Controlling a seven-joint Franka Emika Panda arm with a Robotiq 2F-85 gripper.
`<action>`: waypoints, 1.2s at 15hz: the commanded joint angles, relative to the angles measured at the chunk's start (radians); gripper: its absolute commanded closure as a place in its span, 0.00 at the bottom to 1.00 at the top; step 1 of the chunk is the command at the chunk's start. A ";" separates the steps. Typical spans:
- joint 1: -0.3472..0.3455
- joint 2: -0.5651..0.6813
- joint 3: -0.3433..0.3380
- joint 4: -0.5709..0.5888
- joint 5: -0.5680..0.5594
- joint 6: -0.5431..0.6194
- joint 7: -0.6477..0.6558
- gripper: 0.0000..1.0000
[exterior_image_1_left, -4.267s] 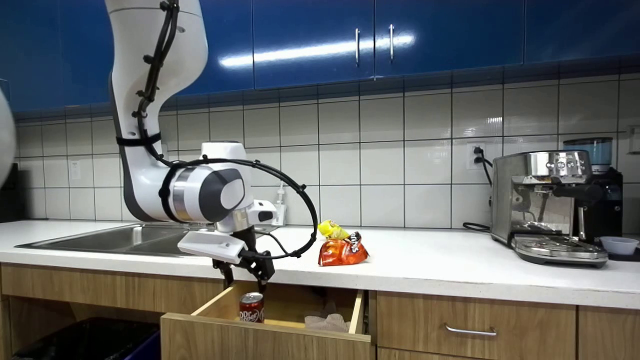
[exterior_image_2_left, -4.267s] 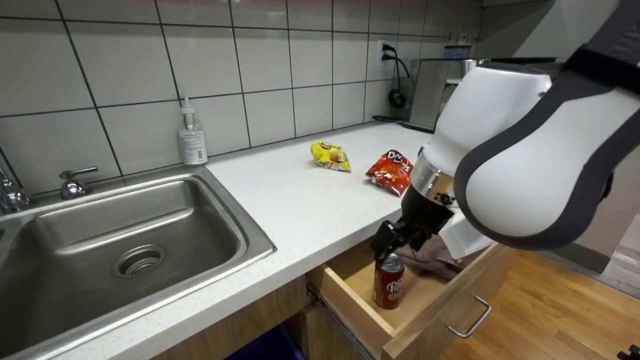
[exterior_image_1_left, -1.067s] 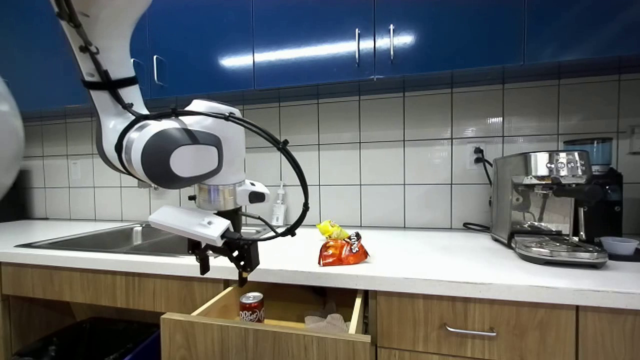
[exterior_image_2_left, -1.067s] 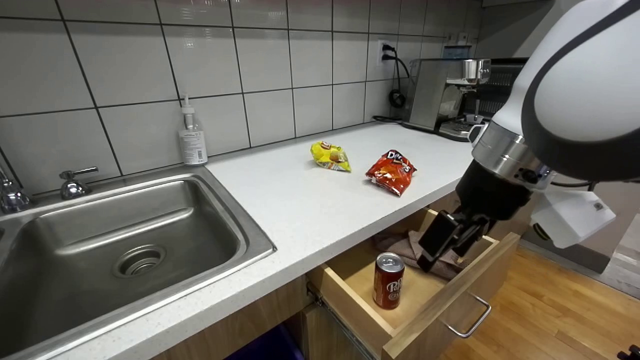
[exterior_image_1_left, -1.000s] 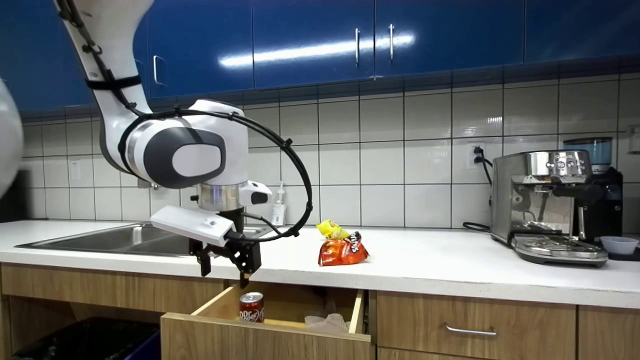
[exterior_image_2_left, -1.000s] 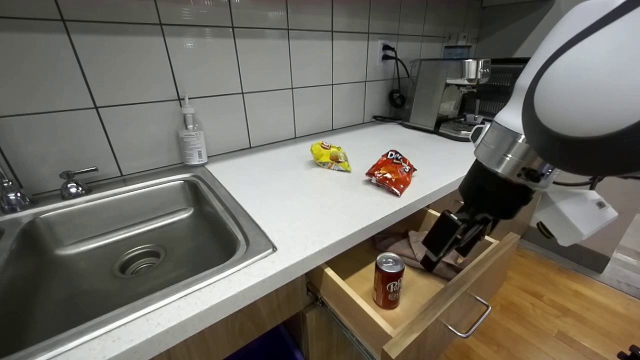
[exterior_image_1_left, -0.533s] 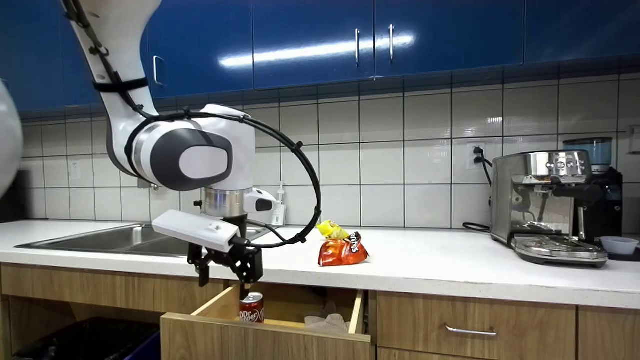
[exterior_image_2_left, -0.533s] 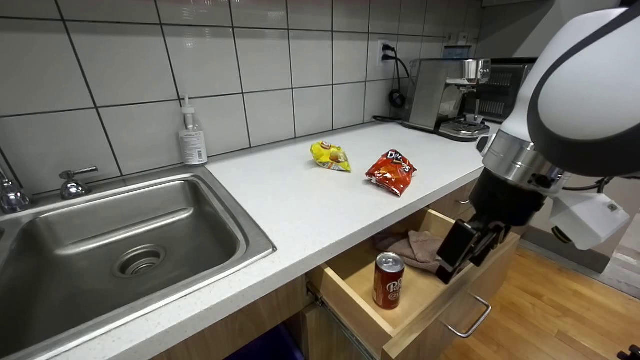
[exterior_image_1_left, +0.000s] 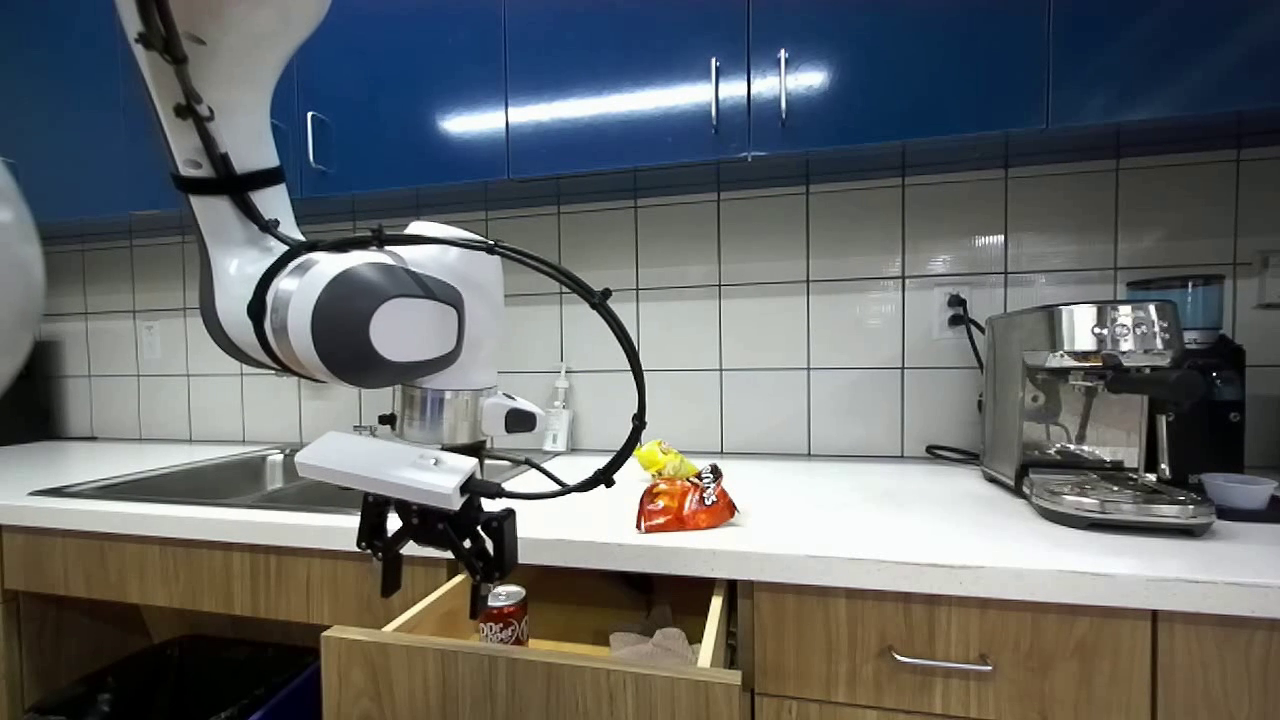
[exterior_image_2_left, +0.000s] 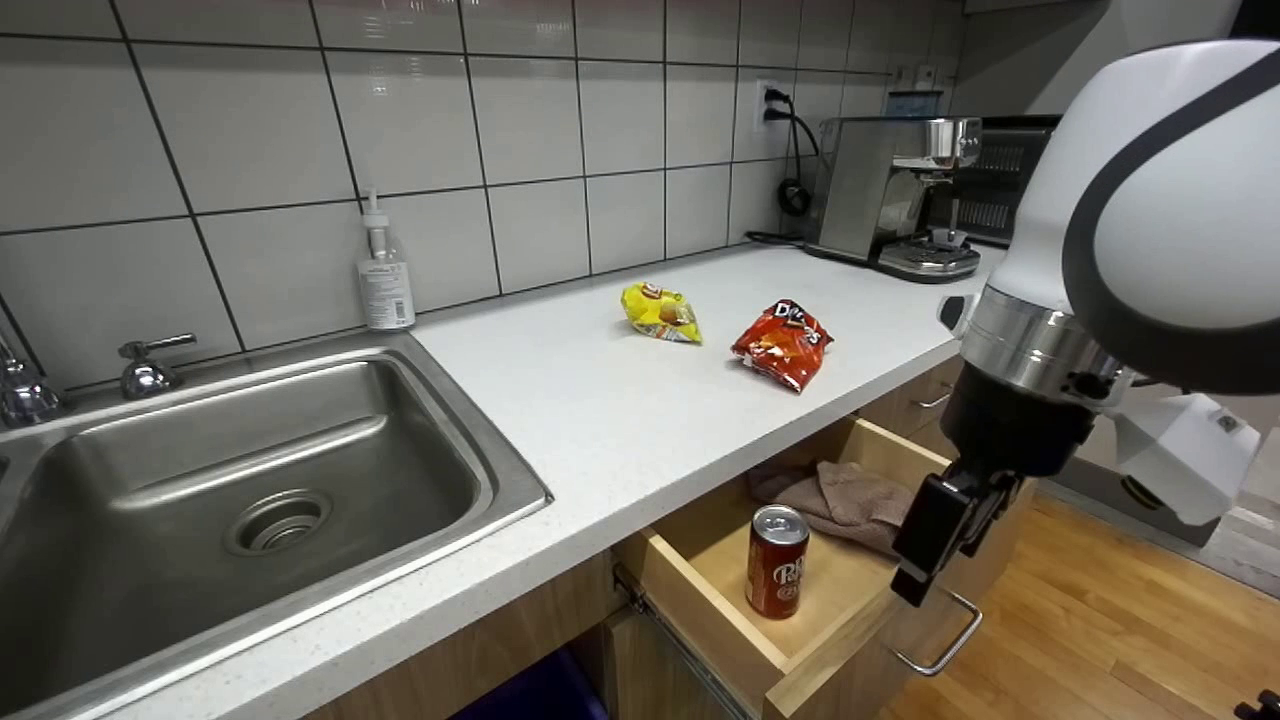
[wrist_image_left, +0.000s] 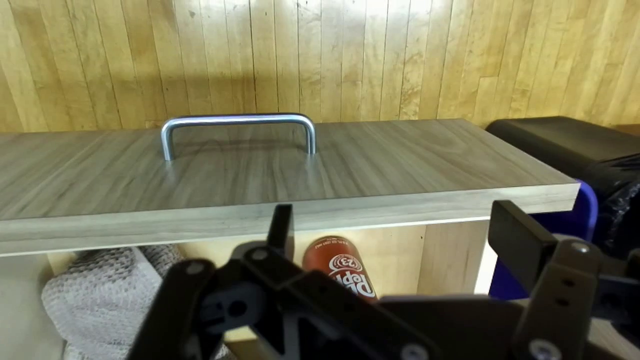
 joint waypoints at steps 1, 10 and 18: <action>-0.014 -0.001 0.007 0.000 -0.034 -0.038 0.024 0.00; -0.023 0.045 0.021 0.000 -0.141 -0.016 0.123 0.00; -0.028 0.089 0.020 0.001 -0.297 0.029 0.275 0.00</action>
